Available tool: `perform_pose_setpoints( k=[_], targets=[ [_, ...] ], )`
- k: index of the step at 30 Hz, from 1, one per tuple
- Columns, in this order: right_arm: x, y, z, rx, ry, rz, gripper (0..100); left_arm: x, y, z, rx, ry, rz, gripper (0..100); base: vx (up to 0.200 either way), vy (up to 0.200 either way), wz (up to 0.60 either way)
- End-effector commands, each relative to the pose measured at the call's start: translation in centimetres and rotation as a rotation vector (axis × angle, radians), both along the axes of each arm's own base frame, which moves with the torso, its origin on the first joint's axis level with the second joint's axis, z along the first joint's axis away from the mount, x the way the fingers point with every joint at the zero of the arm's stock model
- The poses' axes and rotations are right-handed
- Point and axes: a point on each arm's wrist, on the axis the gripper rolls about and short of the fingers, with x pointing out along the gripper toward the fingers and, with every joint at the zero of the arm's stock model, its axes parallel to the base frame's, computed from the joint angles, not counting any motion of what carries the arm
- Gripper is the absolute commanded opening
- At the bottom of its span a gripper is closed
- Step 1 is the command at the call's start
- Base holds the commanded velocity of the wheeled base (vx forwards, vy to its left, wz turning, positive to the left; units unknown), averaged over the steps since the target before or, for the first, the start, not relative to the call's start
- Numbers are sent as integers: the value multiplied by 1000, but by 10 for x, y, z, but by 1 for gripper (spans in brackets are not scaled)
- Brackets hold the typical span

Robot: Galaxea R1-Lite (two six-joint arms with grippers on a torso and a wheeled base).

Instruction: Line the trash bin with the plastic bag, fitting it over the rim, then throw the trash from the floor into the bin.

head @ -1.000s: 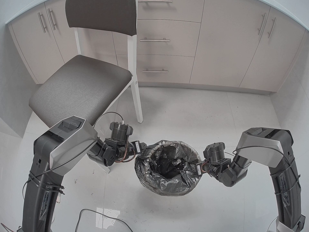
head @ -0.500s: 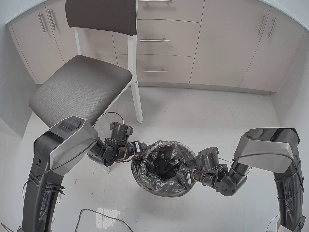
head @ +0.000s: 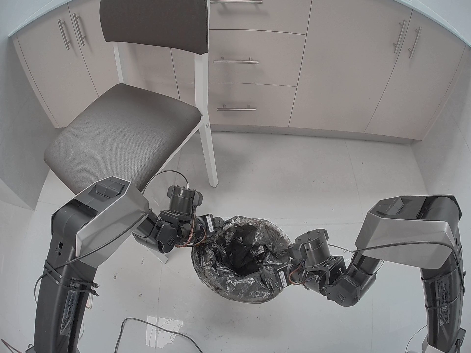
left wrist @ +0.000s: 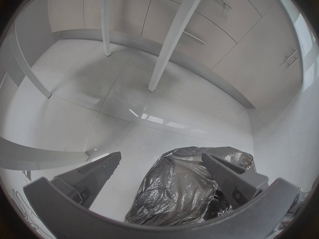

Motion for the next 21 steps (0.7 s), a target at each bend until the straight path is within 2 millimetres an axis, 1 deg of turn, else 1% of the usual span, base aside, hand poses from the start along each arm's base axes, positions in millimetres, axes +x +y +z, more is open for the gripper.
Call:
perform_pose_setpoints(
  k=[1,3,5,7,8,13,15,21],
  targets=[
    [7,-5,2,-48,-37,-36,100,0,0,-1,0,1,1,100,0,0,0],
    [7,-6,3,-48,-40,-40,100,0,0,-1,0,1,1,100,0,0,0],
    [3,-4,9,-31,-56,-29,100,0,0,-1,0,1,1,100,0,0,0],
    [0,-2,8,-35,-50,-20,100,0,0,-1,0,0,0,100,0,0,0],
    [-10,7,9,-33,-45,14,100,0,0,-1,0,1,1,100,0,0,0],
    [-36,26,9,-24,-21,81,100,0,0,-1,0,0,0,100,0,0,0],
    [-39,29,8,-26,-18,89,100,0,0,-1,0,0,0,100,0,0,0],
    [-39,29,3,-33,-5,93,100,0,0,-1,0,0,0,100,0,0,0]
  ],
)
